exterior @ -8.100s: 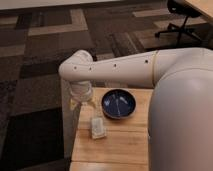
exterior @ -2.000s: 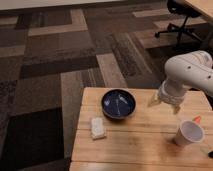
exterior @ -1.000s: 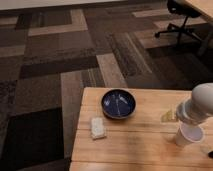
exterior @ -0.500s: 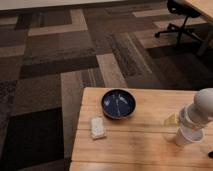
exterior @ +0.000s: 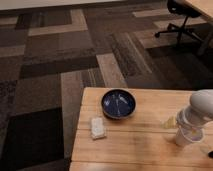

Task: Place the ceramic cup in the ceramic bowl

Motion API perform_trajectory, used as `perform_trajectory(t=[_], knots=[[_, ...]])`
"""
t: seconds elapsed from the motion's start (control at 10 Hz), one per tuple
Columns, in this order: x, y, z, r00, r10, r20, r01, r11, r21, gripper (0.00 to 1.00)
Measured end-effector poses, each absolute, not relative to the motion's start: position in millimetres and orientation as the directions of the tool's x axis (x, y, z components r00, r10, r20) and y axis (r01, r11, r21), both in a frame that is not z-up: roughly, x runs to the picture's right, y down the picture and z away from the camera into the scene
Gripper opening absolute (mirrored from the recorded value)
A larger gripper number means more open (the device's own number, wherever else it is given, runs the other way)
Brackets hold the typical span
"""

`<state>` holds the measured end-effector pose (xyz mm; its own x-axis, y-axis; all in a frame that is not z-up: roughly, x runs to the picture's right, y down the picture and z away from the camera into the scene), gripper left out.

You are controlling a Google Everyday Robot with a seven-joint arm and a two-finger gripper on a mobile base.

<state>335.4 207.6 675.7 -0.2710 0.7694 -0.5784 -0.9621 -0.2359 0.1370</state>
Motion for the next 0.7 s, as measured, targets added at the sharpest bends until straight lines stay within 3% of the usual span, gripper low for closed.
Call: perform_trajectory(t=[0.1,0.5,0.6,0.7], knots=[[335.1,212.5,682.3,-0.281,0.758,-0.589,-0.959,-0.250,0.136,0.65],[343.0,212.2,688.9,-0.289,0.742,-0.605,-0.957,-0.239,0.163,0.10],[345.4,207.0,686.9,-0.292,0.739,-0.607,-0.956,-0.218,0.194,0.00],[342.8,198.6,682.6,-0.298,0.730,-0.615,-0.954,-0.201,0.224,0.00]])
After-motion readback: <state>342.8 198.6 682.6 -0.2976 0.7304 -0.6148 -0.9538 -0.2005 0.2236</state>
